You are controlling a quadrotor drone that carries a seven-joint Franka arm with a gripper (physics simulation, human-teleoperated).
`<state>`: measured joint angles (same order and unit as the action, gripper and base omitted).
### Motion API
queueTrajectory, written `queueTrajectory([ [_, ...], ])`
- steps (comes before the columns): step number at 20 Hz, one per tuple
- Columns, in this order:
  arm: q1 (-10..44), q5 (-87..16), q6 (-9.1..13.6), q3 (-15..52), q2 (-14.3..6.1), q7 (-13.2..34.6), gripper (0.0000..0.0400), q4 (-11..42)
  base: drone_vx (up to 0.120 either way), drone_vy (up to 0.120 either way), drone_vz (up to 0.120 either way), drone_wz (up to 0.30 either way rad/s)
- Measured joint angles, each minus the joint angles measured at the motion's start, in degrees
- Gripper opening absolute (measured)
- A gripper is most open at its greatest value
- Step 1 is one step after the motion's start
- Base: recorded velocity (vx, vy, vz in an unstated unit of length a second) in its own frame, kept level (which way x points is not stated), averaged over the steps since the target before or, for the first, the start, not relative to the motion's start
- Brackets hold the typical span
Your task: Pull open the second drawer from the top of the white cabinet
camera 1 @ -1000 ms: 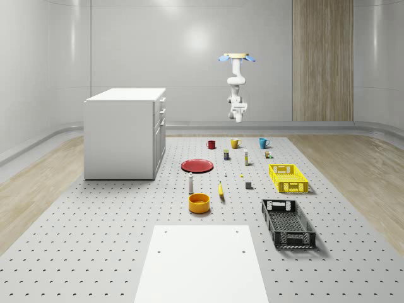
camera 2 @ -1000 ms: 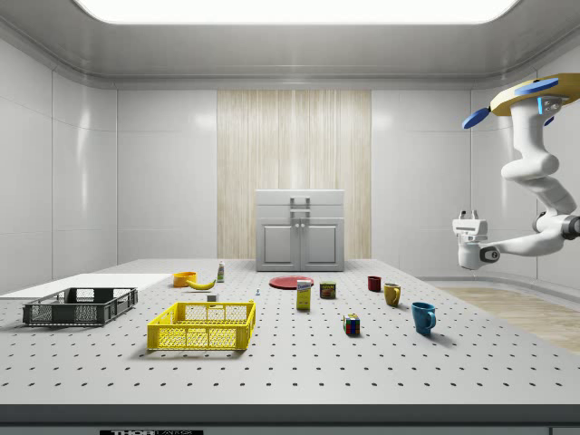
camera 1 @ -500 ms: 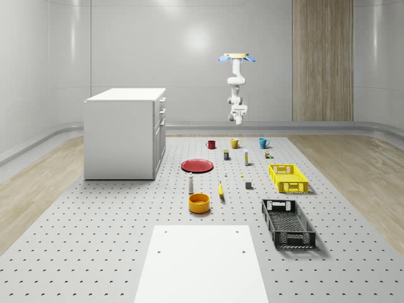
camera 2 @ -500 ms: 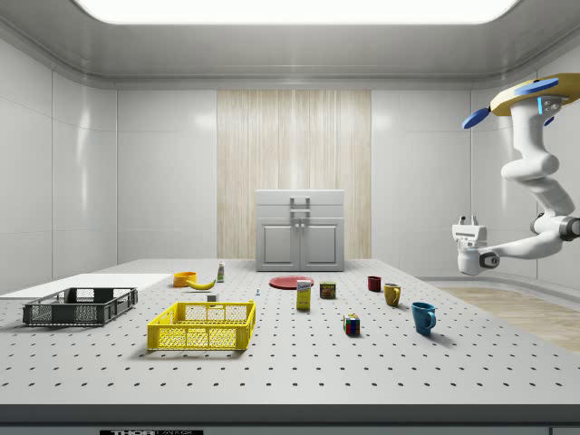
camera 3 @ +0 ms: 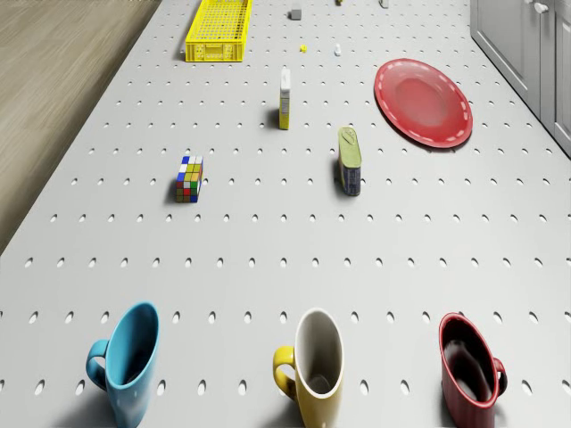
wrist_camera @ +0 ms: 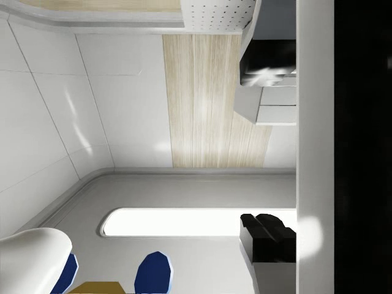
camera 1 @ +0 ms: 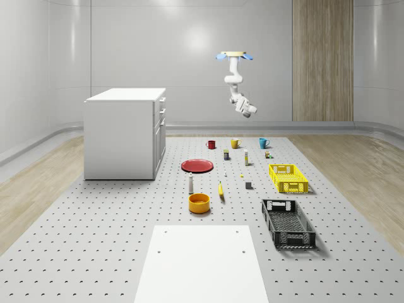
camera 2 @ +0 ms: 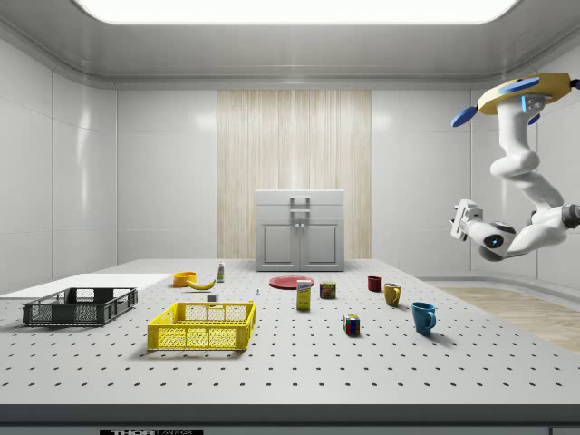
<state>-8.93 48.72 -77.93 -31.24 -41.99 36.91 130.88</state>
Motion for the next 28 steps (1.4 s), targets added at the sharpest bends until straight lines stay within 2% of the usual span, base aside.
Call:
queueTrajectory([
  [3,-2.37,5.04,-0.53,-3.68,-0.92,-0.9,0.0303,3.0,0.12,-0.12,0.093,0.0],
  [9,-6.07,9.11,-2.04,-7.76,-2.73,-1.38,0.0301,6.06,0.12,-0.12,0.0,0.0],
  [28,-13.99,8.04,-7.63,-12.82,-8.05,0.77,0.03,8.16,0.12,-0.12,0.0,0.0],
])
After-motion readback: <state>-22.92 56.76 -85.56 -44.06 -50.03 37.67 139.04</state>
